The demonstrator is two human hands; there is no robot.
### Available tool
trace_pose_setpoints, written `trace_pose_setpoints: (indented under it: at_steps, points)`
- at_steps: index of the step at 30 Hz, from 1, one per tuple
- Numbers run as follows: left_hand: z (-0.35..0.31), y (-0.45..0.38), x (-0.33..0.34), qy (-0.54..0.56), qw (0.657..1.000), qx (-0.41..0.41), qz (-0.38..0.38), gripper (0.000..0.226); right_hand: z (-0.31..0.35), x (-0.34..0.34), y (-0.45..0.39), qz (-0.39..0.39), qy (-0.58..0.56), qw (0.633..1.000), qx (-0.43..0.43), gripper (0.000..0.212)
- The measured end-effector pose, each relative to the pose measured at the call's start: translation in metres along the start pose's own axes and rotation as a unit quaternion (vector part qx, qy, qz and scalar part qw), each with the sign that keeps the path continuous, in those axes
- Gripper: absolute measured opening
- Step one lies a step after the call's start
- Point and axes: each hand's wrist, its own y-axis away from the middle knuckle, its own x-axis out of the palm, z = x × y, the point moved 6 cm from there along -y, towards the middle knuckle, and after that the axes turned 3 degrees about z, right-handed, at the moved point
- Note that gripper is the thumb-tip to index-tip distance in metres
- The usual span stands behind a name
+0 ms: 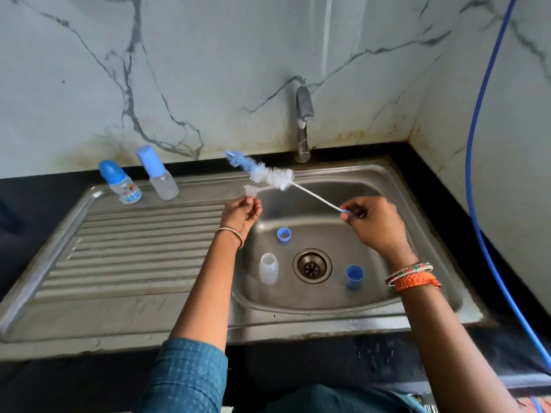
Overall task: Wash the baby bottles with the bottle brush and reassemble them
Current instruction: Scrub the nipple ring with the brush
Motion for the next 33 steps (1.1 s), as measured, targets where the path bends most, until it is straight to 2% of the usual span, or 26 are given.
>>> trace_pose_setpoints:
  at_steps: [3,5,8,10,12,15,17,20,22,25,27,29,32,33]
  points:
    - [-0.006,0.008,0.006,-0.050,0.998,0.042,-0.004,0.022,-0.015,-0.001,-0.002,-0.008,-0.067,0.996,0.055,0.008]
    - [-0.007,0.013,0.014,-0.111,0.992,0.060,0.016,0.020,-0.016,0.008,-0.003,0.008,-0.136,0.988,0.075,0.030]
    - [0.006,0.029,0.041,-0.233,0.961,0.037,0.142,0.019,0.004,0.034,-0.005,0.056,-0.234,0.968,0.074,0.049]
    - [0.018,0.039,0.057,-0.288,0.935,0.015,0.208,0.019,0.020,0.050,-0.008,0.084,-0.256,0.961,0.063,0.042]
    - [0.020,0.043,0.061,-0.302,0.927,0.022,0.220,0.019,0.027,0.060,-0.013,0.087,-0.262,0.960,0.046,0.028]
    - [0.016,0.043,0.055,-0.313,0.922,0.037,0.224,0.019,0.023,0.069,-0.019,0.092,-0.258,0.960,0.049,0.026]
    - [0.012,0.042,0.051,-0.295,0.927,0.050,0.225,0.015,0.023,0.073,-0.020,0.106,-0.281,0.952,0.057,0.024]
    - [0.012,0.039,0.053,-0.203,0.960,0.065,0.184,0.012,0.034,0.077,-0.022,0.117,-0.323,0.937,0.065,0.020]
    - [0.017,0.036,0.054,-0.147,0.975,0.073,0.150,0.013,0.040,0.080,-0.024,0.103,-0.332,0.936,0.061,0.018]
    - [0.022,0.034,0.056,-0.111,0.980,0.077,0.145,0.012,0.044,0.082,-0.025,0.095,-0.323,0.940,0.060,0.017]
    - [0.023,0.035,0.056,-0.087,0.985,0.048,0.139,0.013,0.045,0.081,-0.025,0.117,-0.300,0.945,0.061,0.017]
    - [0.022,0.031,0.049,-0.012,0.995,0.000,0.095,0.014,0.047,0.075,-0.023,0.134,-0.263,0.954,0.053,0.019]
    - [0.017,0.023,0.037,0.129,0.989,-0.072,0.031,0.023,0.040,0.061,-0.013,0.125,-0.156,0.979,0.033,0.041]
    - [0.013,0.020,0.033,0.147,0.985,-0.086,0.014,0.026,0.033,0.055,-0.008,0.118,-0.116,0.986,0.032,0.041]
